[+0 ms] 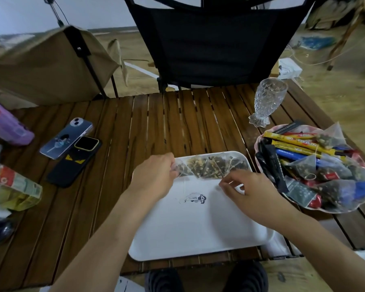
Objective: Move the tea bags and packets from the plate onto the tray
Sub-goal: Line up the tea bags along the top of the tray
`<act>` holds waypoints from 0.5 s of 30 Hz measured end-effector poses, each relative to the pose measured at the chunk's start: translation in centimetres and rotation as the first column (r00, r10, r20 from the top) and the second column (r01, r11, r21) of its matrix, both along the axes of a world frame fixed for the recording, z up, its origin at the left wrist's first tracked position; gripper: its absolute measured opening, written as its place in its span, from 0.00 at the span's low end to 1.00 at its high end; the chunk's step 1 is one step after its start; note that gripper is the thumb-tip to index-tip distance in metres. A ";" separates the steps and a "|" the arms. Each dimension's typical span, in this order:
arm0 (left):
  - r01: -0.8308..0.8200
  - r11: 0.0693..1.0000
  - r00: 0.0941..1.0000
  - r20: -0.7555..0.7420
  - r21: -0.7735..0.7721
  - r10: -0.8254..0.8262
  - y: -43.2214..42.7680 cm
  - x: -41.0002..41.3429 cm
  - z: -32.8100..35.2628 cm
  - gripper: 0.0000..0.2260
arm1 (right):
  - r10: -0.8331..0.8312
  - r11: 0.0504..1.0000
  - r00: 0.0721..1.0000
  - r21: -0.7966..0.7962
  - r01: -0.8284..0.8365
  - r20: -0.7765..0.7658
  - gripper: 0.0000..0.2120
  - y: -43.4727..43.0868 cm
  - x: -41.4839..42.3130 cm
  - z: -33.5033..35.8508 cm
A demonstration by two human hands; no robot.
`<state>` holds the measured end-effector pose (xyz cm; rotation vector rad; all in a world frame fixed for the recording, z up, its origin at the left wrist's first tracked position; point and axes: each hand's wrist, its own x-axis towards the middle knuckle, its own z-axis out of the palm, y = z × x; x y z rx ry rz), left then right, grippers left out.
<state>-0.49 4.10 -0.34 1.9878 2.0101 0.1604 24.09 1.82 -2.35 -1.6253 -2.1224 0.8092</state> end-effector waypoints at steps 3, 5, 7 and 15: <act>0.020 1.000 1.000 -0.002 -0.019 -0.020 0.5 0.9 -0.9 0.04 | 0.002 1.000 0.999 0.021 -0.003 0.048 0.05 0.0 0.0 -0.1; 0.021 1.000 1.000 0.004 -0.019 -0.021 0.6 1.0 -1.2 0.05 | 0.004 0.999 0.998 0.037 -0.006 0.067 0.05 0.0 0.0 0.0; 0.007 1.000 0.999 0.037 -0.003 -0.007 0.7 1.1 -1.5 0.08 | 0.005 0.999 0.996 0.053 -0.009 0.086 0.05 0.0 0.0 0.0; 0.014 0.998 0.995 0.096 0.069 -0.021 0.8 2.6 -2.3 0.08 | 0.015 0.998 0.994 0.063 -0.022 0.113 0.05 0.1 0.0 -0.2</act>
